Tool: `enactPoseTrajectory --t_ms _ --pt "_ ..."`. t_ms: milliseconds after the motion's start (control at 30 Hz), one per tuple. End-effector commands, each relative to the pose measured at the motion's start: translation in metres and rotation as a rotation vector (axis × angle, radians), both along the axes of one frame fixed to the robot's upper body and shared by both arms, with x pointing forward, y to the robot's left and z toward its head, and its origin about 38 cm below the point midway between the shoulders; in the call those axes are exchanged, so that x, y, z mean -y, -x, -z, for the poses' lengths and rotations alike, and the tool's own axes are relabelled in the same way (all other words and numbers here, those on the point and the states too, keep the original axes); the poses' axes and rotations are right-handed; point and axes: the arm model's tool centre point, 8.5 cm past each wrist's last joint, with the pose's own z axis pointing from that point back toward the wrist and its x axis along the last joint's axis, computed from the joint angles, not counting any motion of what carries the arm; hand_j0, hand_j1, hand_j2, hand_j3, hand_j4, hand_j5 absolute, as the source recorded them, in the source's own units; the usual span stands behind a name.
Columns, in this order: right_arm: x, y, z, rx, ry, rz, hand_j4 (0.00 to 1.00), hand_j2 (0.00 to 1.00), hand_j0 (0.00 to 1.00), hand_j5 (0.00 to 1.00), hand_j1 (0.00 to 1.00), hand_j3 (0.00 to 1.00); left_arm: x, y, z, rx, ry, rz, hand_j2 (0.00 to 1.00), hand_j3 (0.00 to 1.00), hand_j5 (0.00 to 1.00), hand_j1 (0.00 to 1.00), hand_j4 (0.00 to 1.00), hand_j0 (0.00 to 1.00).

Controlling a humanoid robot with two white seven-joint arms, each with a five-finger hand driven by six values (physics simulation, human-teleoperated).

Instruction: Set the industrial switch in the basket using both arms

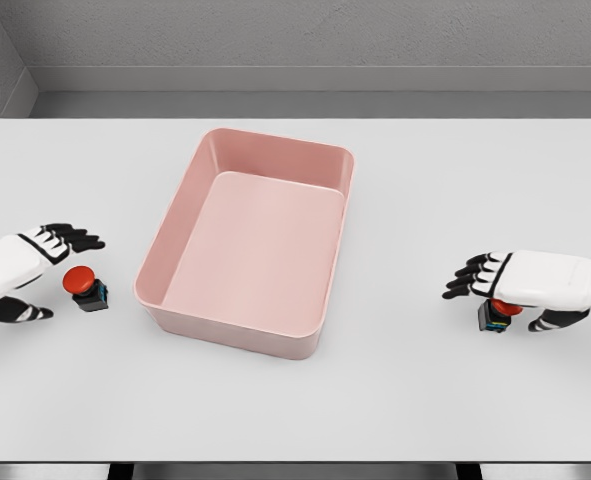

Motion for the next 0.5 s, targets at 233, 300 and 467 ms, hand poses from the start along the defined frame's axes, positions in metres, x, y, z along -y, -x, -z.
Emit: enactPoseTrajectory --t_ms 233,300,467 --pt "-0.001 -0.001 0.001 0.002 0.009 -0.005 0.87 0.87 0.87 0.87 0.87 0.87 0.011 0.001 0.015 -0.029 0.036 0.004 0.94 0.94 0.94 0.94 0.94 0.94" --pt "0.000 0.000 0.001 0.003 0.015 -0.005 0.78 0.78 0.78 0.78 0.78 0.78 0.013 0.001 0.017 -0.037 0.040 0.005 0.94 0.94 0.94 0.94 0.94 0.94" --pt "0.003 0.001 0.001 0.007 0.033 -0.005 0.72 0.72 0.72 0.72 0.72 0.72 0.013 0.001 0.017 -0.037 0.040 0.006 0.88 0.88 0.88 0.88 0.88 0.88"
